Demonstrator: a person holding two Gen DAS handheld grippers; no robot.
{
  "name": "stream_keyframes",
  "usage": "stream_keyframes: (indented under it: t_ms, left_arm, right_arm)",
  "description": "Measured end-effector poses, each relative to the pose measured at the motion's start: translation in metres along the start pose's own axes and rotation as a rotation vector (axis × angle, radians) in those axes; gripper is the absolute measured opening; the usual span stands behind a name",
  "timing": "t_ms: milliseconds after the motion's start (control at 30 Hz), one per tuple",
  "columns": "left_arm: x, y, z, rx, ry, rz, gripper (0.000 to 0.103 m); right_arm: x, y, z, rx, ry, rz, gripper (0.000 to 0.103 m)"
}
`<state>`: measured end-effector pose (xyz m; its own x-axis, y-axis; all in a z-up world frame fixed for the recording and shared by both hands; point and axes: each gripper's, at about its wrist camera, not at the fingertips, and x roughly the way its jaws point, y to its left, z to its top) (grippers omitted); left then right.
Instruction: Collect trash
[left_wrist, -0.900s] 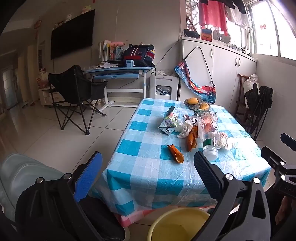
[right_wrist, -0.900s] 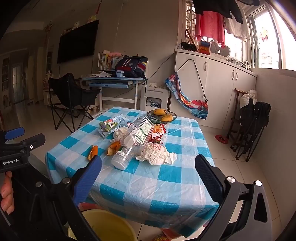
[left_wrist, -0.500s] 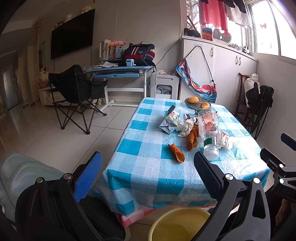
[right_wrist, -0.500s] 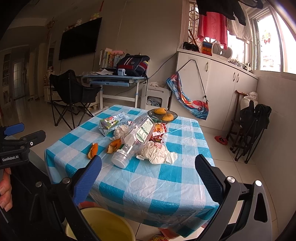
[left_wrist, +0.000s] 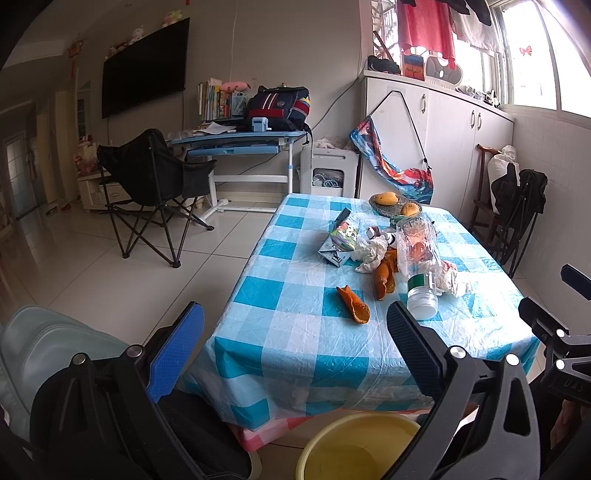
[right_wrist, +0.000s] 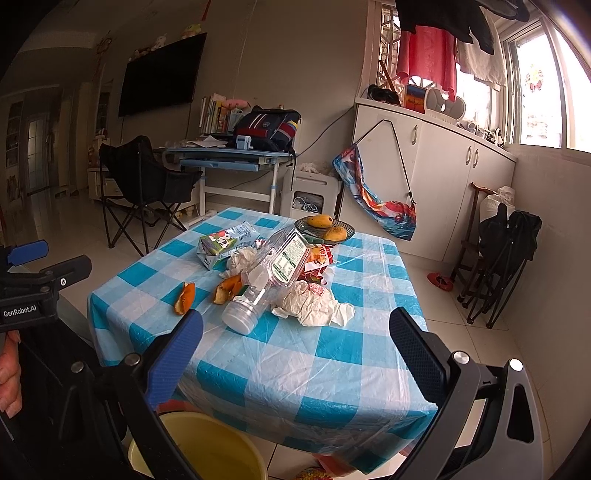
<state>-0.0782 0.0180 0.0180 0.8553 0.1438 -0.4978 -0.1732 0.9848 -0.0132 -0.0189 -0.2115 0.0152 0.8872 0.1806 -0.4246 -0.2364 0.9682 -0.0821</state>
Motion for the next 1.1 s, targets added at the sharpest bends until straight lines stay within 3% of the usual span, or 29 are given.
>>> stream_keyframes:
  t_ms: [600, 700, 800, 1100]
  left_arm:
    - [0.004, 0.002, -0.003, -0.007, 0.009, 0.003, 0.096]
    - [0.008, 0.004, -0.004, -0.018, 0.020, 0.003, 0.096]
    - [0.010, 0.006, -0.004, -0.034, 0.031, 0.004, 0.096]
    - [0.016, 0.010, -0.004, -0.074, 0.072, 0.006, 0.096]
  right_arm:
    - [0.004, -0.001, -0.009, -0.038, 0.021, 0.002, 0.097]
    - [0.002, 0.004, -0.007, -0.073, -0.061, -0.018, 0.097]
    - [0.001, 0.005, -0.007, -0.087, -0.089, -0.017, 0.097]
    - [0.001, 0.000, -0.006, 0.024, -0.085, 0.066, 0.097]
